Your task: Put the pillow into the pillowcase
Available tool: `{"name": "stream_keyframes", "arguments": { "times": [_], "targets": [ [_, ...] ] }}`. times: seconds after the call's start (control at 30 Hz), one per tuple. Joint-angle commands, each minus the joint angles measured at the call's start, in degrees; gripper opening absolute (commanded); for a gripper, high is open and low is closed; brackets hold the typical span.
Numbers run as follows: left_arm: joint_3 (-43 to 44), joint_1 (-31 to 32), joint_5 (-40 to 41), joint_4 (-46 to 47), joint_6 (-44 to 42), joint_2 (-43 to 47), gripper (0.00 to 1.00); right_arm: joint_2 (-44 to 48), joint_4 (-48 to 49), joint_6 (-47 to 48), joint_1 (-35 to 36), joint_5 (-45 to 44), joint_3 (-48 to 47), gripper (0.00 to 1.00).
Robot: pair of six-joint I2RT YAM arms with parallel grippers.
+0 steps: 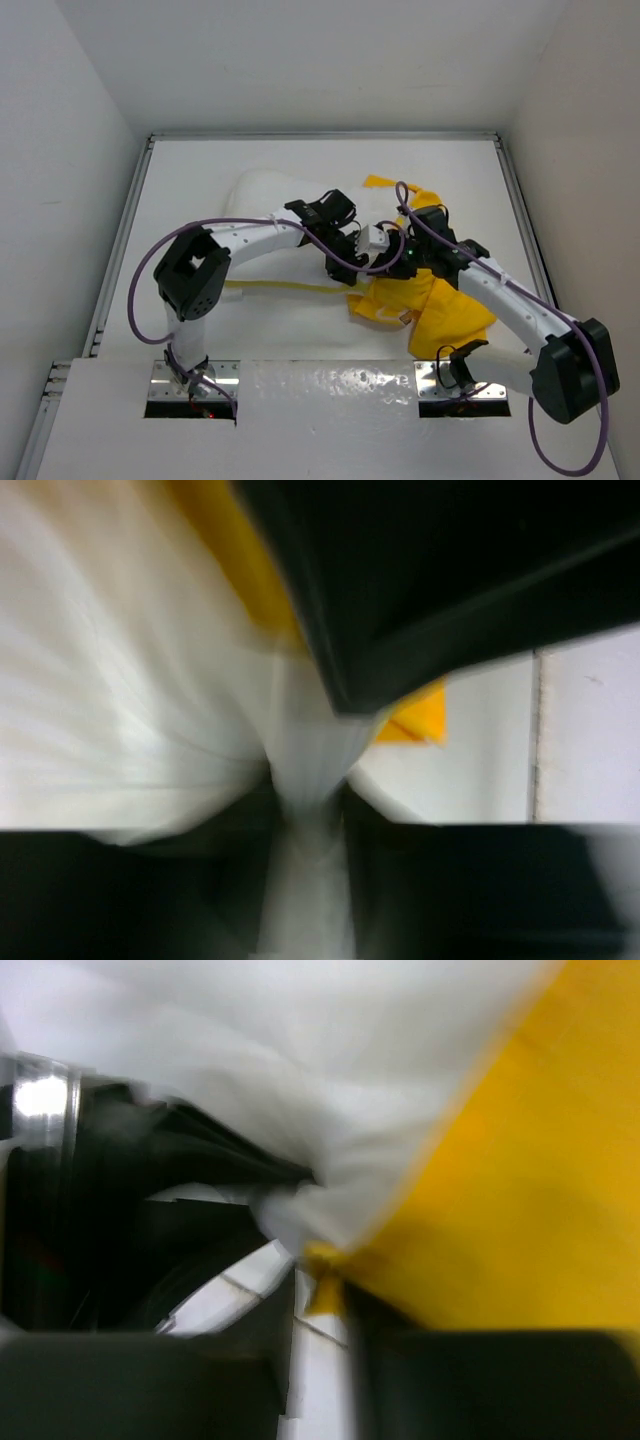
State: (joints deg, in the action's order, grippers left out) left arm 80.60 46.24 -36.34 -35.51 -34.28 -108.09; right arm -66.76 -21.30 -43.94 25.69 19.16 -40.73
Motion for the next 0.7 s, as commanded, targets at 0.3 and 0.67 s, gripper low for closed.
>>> {"name": "stream_keyframes", "arguments": {
  "times": [0.3,0.67],
  "targets": [
    [9.8,-8.4,-7.0,-13.7,-9.4,8.7,1.0,4.2,-19.1,10.5,-4.1,-19.1,-17.0,0.98],
    [20.6,-32.2,8.9,0.3,20.7,1.4,0.36,-23.6,-17.3,10.3,-16.3,-34.0,-38.3,0.88]
  ]
}}
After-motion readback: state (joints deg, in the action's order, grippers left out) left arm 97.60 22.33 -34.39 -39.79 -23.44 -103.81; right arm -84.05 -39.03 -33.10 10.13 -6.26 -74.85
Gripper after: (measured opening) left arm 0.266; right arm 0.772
